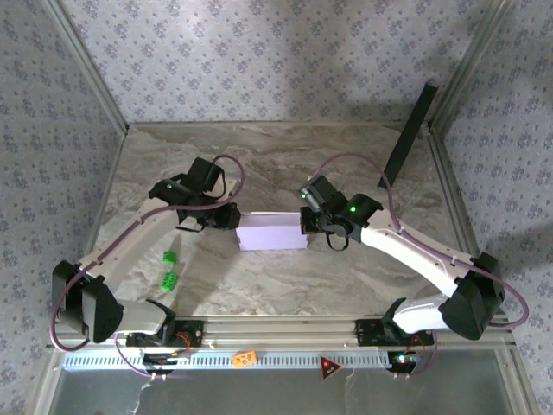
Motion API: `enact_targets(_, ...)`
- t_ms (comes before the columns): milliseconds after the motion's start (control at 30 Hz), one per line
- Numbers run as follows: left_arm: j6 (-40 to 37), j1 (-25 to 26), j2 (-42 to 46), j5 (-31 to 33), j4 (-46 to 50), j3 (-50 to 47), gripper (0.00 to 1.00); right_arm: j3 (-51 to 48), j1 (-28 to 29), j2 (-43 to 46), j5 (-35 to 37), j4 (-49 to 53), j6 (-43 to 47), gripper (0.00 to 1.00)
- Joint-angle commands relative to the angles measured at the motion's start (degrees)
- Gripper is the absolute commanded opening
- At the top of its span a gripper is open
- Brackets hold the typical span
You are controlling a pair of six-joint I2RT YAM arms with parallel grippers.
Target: Fold the paper box
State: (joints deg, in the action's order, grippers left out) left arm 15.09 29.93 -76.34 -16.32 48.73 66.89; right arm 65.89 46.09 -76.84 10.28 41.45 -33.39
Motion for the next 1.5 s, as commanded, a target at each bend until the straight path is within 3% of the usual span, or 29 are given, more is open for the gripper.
enact_targets(0, 0.26, 0.35, -0.64, -5.85, -1.81, 2.71, 0.14, 0.96, 0.51, -1.13, -3.82, 1.07, 1.13, 0.0)
enact_targets(167, 0.89, 0.07, -0.79, -7.86, -3.03, 2.54, 0.07, 0.8, 0.4, -1.33, -4.11, 0.85, 1.13, 0.0)
enact_targets(400, 1.82, -0.53, -1.16, -7.41, -2.85, 2.62, 0.21, 0.47, 0.12, -1.47, -4.58, 0.78, 1.12, 0.0)
enact_targets(533, 2.38, -1.07, -0.76, -9.15, -4.09, 2.47, 0.09, 0.73, -0.09, -1.52, -5.19, 1.12, 1.48, 0.0)
enact_targets(600, 2.79, -1.28, -0.57, -8.49, -4.47, 2.28, 0.08, 0.82, -0.34, -1.64, -5.86, 1.44, 1.64, 0.0)
enact_targets(700, 3.12, -1.52, -0.9, -6.13, -3.58, 2.56, 0.22, 1.79, -0.8, -1.98, -6.44, 3.26, 1.66, 0.0)
enact_targets(867, 3.27, -1.69, -0.88, -5.74, -3.21, 2.75, 0.23, 4.13, -1.25, -2.45, -7.33, 6.02, 2.01, 0.0)
enact_targets(1033, 3.8, -1.7, -0.07, -3.58, -2.77, 3.59, 0.32, 5.62, -1.66, -3.13, -8.44, 7.56, 2.1, 0.0)
enact_targets(1467, 3.8, -1.65, -0.48, -4.97, -2.15, 4.6, 0.16, 8.25, -2.74, -4.57, -10.18, 9.45, 2.62, 0.0)
